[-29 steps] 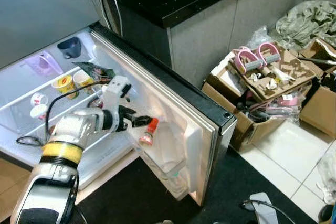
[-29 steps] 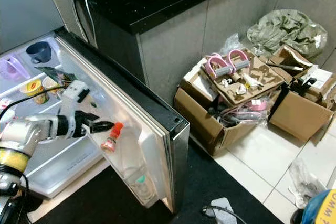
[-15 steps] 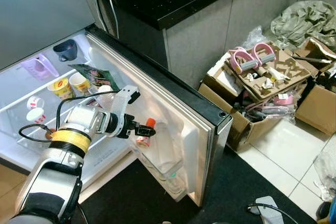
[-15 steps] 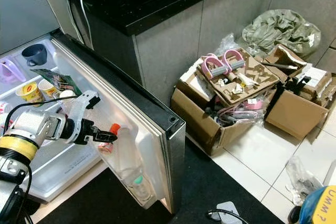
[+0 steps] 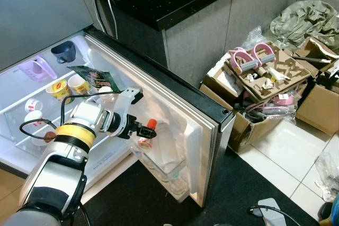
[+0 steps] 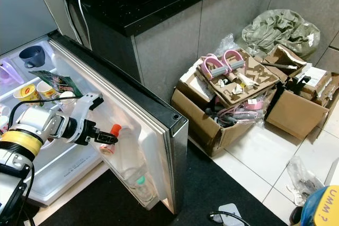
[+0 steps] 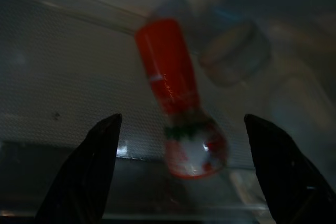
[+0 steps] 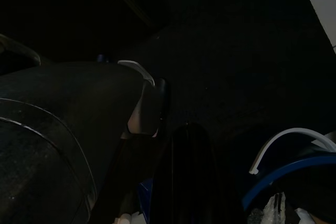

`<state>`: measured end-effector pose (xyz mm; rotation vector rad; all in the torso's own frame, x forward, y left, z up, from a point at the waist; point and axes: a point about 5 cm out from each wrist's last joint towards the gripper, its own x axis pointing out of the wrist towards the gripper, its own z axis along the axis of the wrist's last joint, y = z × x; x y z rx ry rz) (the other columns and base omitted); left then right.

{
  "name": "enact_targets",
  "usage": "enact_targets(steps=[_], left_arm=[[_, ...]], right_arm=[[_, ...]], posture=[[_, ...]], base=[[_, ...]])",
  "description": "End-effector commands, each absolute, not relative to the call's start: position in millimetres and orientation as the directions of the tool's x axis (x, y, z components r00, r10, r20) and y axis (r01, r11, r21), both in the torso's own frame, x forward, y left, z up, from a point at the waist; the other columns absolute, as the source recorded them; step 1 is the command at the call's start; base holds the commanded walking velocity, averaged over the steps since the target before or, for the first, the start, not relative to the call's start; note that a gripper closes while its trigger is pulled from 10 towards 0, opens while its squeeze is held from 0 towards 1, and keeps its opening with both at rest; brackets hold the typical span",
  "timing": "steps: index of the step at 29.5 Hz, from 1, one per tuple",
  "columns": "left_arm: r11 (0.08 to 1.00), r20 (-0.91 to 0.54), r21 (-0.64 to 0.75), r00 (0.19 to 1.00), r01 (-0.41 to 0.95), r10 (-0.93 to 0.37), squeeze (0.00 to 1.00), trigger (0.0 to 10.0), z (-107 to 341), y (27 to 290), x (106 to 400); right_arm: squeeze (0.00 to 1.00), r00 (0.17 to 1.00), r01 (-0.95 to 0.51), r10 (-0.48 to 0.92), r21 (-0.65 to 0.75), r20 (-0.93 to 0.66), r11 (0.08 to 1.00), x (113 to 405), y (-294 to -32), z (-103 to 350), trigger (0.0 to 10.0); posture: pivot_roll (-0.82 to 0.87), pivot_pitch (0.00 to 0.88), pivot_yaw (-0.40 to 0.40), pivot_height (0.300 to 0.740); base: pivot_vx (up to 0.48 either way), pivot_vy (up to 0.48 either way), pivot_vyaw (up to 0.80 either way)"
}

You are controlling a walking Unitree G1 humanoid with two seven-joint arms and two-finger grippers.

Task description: Restocking fridge

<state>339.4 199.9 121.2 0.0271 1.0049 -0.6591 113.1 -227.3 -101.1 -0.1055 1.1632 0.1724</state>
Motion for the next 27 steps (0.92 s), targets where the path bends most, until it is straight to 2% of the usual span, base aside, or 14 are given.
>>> enact_targets(steps=[1, 9, 19, 27], left_arm=[[0.847, -0.831, -0.229, 0.358, 0.48, -0.427, 0.0, 10.0, 109.0, 209.8, 335.9], [0.873, -0.835, -0.22, 0.379, 0.434, -0.399, 0.0, 10.0, 103.2, 213.0, 337.0], [0.913, -0.863, -0.071, 0.434, 0.402, -0.258, 0.0, 10.0, 91.7, 222.5, 339.8], [0.908, -0.861, -0.084, 0.428, 0.411, -0.274, 0.0, 10.0, 87.0, 214.7, 340.2]], right_arm=[[0.0, 0.346, -0.195, 0.104, 0.037, -0.933, 0.98, 101.6, -218.3, -106.3, 10.0], [0.0, 0.344, -0.188, 0.105, 0.041, -0.933, 0.981, 100.0, -216.8, -107.1, 10.0], [0.0, 0.345, -0.178, 0.107, 0.047, -0.933, 0.983, 98.8, -214.5, -107.8, 10.0], [0.0, 0.349, -0.174, 0.113, 0.054, -0.93, 0.983, 98.9, -212.1, -108.2, 10.0]], posture=[[-0.11, 0.069, 0.103, 0.74], [-0.11, 0.074, 0.105, 0.74], [-0.11, 0.08, 0.11, 0.74], [-0.11, 0.083, 0.113, 0.74]], base=[[0.0, 0.0, 0.0], [0.0, 0.0, 0.0], [0.0, 0.0, 0.0], [0.0, 0.0, 0.0]])
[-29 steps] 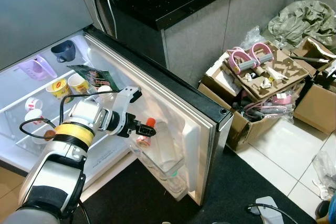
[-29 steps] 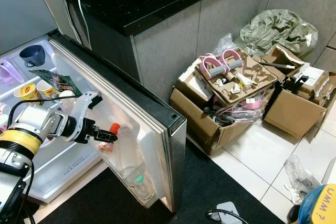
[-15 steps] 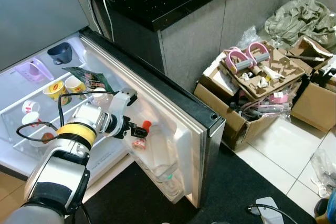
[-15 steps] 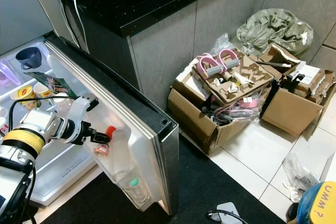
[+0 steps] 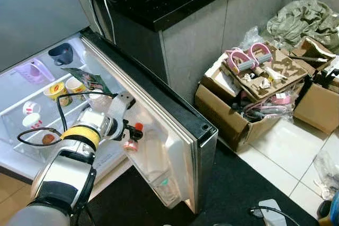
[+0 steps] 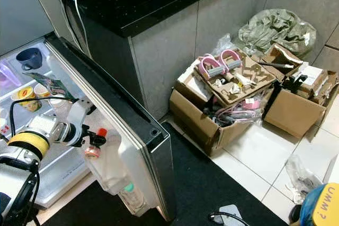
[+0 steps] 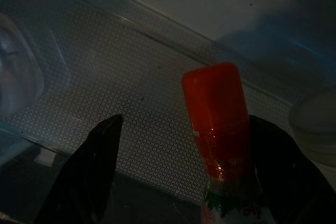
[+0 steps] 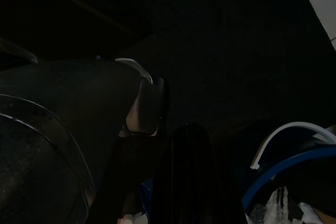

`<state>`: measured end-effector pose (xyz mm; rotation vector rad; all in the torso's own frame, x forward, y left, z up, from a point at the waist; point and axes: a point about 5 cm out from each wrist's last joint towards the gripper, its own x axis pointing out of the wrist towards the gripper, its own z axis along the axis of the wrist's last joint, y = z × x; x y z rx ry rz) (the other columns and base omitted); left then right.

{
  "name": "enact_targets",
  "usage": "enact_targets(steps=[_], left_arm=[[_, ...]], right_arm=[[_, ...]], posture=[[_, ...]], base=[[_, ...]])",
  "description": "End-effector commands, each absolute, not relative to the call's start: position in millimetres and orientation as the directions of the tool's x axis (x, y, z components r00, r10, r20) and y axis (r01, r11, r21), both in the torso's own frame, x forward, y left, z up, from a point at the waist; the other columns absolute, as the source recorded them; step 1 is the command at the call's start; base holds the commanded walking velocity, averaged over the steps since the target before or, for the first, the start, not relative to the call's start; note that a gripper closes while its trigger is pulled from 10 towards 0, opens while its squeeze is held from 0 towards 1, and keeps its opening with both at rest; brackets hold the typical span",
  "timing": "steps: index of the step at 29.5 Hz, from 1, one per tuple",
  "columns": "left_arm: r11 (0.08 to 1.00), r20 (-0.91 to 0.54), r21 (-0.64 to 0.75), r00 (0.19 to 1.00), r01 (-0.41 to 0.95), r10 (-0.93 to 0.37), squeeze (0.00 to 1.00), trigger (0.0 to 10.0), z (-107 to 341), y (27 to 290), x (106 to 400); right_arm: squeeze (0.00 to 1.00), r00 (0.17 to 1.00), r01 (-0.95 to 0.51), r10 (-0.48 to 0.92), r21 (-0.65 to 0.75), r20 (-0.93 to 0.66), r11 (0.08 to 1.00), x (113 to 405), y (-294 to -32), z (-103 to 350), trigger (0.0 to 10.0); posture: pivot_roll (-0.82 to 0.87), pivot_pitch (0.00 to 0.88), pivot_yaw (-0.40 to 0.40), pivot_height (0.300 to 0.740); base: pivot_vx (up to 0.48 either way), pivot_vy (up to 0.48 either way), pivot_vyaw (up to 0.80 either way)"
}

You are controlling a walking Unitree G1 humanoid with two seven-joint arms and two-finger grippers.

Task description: Restocking fridge

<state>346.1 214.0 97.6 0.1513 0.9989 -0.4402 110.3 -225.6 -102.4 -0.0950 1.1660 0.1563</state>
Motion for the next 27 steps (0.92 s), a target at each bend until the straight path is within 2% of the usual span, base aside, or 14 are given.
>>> enact_targets(steps=[1, 20, 27], left_arm=[[0.908, -0.856, -0.088, 0.436, 0.409, -0.279, 0.0, 10.0, 85.9, 211.0, 341.6], [0.932, -0.775, -0.181, 0.538, 0.313, -0.331, 0.0, 10.0, 90.7, 195.2, 353.1], [0.935, -0.772, -0.176, 0.546, 0.307, -0.325, 0.0, 10.0, 92.1, 193.1, 355.0]], right_arm=[[0.0, 0.348, -0.176, 0.114, 0.054, -0.931, 0.983, 98.8, -211.6, -108.3, 10.0], [0.0, 0.349, -0.168, 0.12, 0.064, -0.93, 0.984, 98.2, -209.5, -108.8, 10.0], [0.0, 0.347, -0.166, 0.12, 0.065, -0.93, 0.984, 97.9, -209.2, -108.9, 10.0]], posture=[[-0.12, 0.085, 0.115, 0.74], [-0.11, 0.09, 0.116, 0.74], [-0.12, 0.088, 0.12, 0.74]], base=[[0.0, 0.0, 0.0], [0.0, 0.0, 0.0], [0.0, 0.0, 0.0]])
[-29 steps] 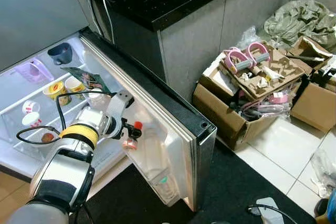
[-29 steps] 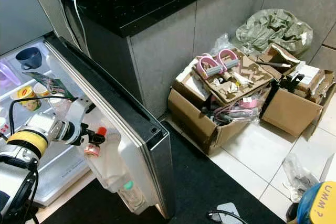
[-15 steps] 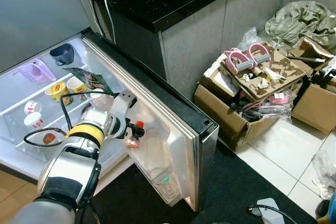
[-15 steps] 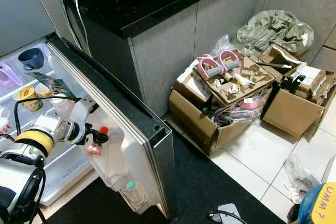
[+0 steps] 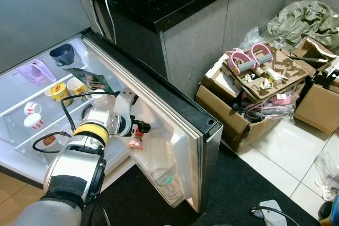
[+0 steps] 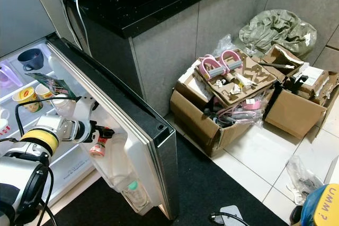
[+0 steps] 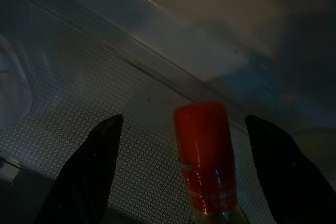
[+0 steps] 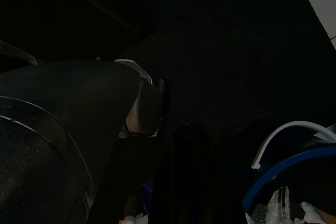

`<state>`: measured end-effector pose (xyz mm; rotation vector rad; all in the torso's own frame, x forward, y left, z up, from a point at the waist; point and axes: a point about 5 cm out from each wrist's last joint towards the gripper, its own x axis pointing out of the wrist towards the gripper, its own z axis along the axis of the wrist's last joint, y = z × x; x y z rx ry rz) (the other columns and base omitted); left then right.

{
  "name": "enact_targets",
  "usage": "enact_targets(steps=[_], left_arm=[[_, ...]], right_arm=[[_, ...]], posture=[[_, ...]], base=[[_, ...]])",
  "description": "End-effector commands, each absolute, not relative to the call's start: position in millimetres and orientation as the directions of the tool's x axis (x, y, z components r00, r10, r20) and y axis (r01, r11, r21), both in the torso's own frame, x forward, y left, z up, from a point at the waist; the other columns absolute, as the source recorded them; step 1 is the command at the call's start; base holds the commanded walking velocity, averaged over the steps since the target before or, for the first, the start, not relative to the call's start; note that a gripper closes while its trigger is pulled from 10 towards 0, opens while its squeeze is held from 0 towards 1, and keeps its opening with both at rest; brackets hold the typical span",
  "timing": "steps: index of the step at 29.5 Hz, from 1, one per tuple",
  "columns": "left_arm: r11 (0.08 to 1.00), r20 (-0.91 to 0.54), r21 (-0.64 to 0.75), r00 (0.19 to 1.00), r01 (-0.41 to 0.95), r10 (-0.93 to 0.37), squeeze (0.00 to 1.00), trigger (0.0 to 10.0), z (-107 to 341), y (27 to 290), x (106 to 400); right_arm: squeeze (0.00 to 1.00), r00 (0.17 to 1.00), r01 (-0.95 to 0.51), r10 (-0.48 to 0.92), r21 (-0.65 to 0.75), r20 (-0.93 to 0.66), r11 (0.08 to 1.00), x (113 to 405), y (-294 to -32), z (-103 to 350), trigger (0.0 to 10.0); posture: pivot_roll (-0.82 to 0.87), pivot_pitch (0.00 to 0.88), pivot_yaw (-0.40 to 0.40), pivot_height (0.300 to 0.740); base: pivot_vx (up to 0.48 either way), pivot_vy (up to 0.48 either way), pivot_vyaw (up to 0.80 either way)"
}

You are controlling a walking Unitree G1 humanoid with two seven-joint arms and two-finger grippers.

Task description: Restocking fridge

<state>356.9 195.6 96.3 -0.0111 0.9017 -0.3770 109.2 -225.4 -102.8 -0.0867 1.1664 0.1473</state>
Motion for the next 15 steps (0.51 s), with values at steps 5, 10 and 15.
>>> enact_targets(steps=[5, 10, 15], left_arm=[[0.93, -0.777, -0.166, 0.537, 0.328, -0.328, 0.0, 4.7, 90.0, 189.0, 354.8], [0.927, -0.786, -0.158, 0.525, 0.34, -0.327, 0.0, 0.0, 88.4, 186.6, 354.1], [0.928, -0.788, -0.159, 0.523, 0.337, -0.324, 0.0, 0.0, 87.9, 187.1, 353.8]], right_arm=[[0.0, 0.35, -0.162, 0.119, 0.065, -0.929, 0.985, 98.1, -209.0, -108.9, 10.0], [0.0, 0.35, -0.158, 0.117, 0.065, -0.929, 0.985, 97.8, -208.5, -109.1, 10.0], [0.0, 0.35, -0.154, 0.116, 0.065, -0.93, 0.986, 97.1, -208.4, -109.3, 10.0]], posture=[[-0.12, 0.092, 0.124, 0.74], [-0.12, 0.094, 0.126, 0.74], [-0.12, 0.095, 0.127, 0.74]], base=[[0.0, 0.0, 0.0], [0.0, 0.0, 0.0], [0.0, 0.0, 0.0]])
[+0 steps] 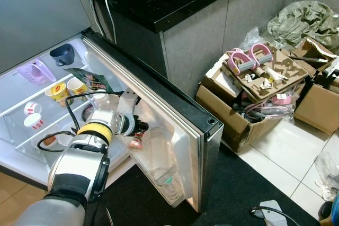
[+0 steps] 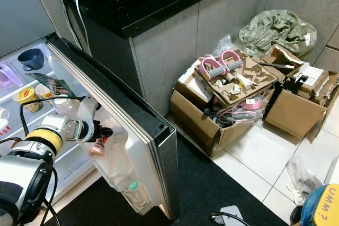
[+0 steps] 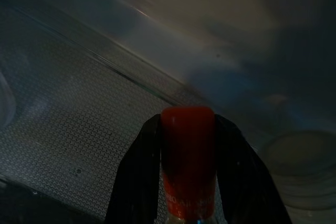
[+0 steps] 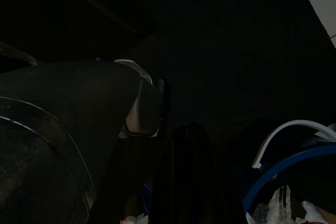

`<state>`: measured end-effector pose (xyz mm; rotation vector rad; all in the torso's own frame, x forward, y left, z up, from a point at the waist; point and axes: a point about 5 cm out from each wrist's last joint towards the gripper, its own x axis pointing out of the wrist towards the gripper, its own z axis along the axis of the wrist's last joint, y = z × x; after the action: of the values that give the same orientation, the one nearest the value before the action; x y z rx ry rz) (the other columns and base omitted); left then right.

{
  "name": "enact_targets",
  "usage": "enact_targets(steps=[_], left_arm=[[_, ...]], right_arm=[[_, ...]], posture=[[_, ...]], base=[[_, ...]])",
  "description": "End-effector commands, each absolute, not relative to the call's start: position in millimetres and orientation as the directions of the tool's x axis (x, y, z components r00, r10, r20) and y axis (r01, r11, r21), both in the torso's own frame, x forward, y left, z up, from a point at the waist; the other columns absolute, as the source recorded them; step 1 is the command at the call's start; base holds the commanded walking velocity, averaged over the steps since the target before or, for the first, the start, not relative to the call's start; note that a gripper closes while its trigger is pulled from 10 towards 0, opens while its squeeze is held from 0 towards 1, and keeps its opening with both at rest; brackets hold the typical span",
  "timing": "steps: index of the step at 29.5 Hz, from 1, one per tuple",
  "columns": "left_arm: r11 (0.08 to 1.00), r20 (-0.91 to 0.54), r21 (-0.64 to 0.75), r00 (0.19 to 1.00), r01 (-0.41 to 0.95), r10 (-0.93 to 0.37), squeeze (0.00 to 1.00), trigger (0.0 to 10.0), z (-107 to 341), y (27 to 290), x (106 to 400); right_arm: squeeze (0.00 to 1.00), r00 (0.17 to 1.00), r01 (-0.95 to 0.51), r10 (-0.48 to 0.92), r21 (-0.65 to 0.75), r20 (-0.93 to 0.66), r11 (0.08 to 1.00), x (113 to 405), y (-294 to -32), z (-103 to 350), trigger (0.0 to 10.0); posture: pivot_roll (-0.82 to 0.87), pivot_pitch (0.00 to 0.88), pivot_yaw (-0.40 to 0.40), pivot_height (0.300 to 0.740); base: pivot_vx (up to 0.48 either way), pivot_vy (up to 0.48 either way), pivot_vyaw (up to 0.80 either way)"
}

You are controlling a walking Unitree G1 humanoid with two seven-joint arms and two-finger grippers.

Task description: Restocking fridge

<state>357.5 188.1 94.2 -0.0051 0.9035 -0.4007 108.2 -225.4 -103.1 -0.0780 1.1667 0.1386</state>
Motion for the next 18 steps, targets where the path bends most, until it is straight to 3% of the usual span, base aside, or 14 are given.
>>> enact_targets(steps=[1, 4, 12, 18], left_arm=[[0.929, -0.788, -0.158, 0.524, 0.335, -0.324, 0.0, 0.0, 88.0, 187.5, 353.9], [0.932, -0.778, -0.148, 0.544, 0.33, -0.316, 0.0, 0.0, 90.2, 189.1, 355.8], [0.941, -0.596, -0.079, 0.741, 0.33, -0.31, 0.0, 0.0, 124.2, 195.7, 377.6], [0.956, -0.512, -0.066, 0.813, 0.284, -0.277, 0.0, 0.0, 132.8, 208.1, 379.2]], right_arm=[[0.0, 0.35, -0.154, 0.116, 0.065, -0.929, 0.986, 97.0, -208.3, -109.3, 10.0], [0.0, 0.351, -0.152, 0.115, 0.065, -0.929, 0.986, 97.1, -208.0, -109.4, 10.0], [0.0, 0.357, -0.15, 0.113, 0.063, -0.927, 0.987, 98.8, -208.3, -108.9, 10.0], [0.0, 0.357, -0.152, 0.113, 0.062, -0.927, 0.986, 99.3, -208.5, -108.8, 10.0]], posture=[[-0.12, 0.094, 0.128, 0.74], [-0.12, 0.093, 0.129, 0.74], [-0.12, 0.092, 0.124, 0.74], [-0.11, 0.093, 0.125, 0.74]], base=[[0.0, 0.0, 0.0], [0.0, 0.0, 0.0], [0.0, 0.0, 0.0], [0.0, 0.0, 0.0]])
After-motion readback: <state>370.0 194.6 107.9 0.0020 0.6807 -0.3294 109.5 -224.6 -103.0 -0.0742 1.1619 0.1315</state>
